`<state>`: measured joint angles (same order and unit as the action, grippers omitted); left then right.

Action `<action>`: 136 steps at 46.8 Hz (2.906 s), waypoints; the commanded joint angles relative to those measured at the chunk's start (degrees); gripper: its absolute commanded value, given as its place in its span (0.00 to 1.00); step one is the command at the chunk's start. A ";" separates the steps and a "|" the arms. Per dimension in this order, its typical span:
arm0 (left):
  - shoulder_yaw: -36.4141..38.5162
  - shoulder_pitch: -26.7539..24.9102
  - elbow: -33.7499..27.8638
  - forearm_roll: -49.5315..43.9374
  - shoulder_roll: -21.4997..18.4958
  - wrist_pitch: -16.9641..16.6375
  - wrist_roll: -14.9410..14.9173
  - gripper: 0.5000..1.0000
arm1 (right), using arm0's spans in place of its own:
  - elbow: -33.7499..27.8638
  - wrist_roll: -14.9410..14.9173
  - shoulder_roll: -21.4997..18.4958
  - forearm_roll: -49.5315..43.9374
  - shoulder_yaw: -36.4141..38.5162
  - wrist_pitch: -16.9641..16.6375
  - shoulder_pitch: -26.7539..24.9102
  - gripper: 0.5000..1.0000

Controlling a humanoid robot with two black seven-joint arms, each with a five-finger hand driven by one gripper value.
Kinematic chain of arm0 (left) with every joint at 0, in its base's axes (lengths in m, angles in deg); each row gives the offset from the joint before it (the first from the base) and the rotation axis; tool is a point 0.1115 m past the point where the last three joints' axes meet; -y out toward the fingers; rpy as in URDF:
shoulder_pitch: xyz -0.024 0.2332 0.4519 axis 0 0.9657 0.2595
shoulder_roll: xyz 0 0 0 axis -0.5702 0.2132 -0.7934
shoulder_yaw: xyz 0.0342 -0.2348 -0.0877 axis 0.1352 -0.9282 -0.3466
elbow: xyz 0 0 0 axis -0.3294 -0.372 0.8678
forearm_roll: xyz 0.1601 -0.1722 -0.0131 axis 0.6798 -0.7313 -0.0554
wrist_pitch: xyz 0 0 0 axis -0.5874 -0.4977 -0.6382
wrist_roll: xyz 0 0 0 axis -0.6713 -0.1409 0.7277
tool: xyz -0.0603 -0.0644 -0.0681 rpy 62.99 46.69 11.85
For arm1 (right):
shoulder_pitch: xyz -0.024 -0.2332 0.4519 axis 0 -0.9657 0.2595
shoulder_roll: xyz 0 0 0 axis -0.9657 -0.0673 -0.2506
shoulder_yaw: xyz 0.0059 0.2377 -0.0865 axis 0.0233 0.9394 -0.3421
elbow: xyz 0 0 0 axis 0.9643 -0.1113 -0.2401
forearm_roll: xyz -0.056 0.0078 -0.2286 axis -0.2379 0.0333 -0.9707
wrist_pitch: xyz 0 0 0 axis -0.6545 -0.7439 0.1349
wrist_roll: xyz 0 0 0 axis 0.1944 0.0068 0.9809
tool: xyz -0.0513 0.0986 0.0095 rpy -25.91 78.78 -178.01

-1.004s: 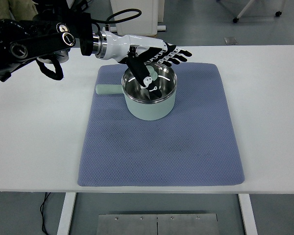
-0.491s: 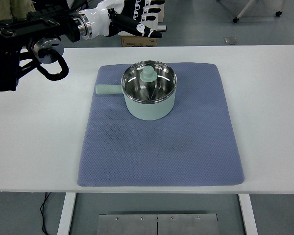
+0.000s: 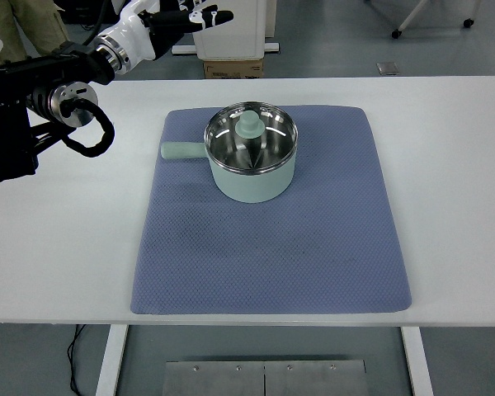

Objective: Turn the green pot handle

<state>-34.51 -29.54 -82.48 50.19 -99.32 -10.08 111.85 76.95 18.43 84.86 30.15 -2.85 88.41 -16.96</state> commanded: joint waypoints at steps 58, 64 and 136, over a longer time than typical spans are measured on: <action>-11.43 20.09 6.78 -10.53 2.09 -3.35 2.95 1.00 | 0.00 0.01 0.00 0.00 0.00 0.00 -0.01 1.00; -11.69 21.23 6.78 -10.45 2.80 -3.26 3.04 1.00 | 0.00 0.01 0.00 0.00 0.00 0.00 -0.01 1.00; -23.64 26.95 9.15 -6.67 2.36 -3.34 3.04 1.00 | 0.09 0.01 0.00 0.00 0.00 0.00 0.08 1.00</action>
<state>-57.81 -2.53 -74.18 43.44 -96.96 -13.49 114.93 77.08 18.44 84.86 30.15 -2.82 88.41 -16.97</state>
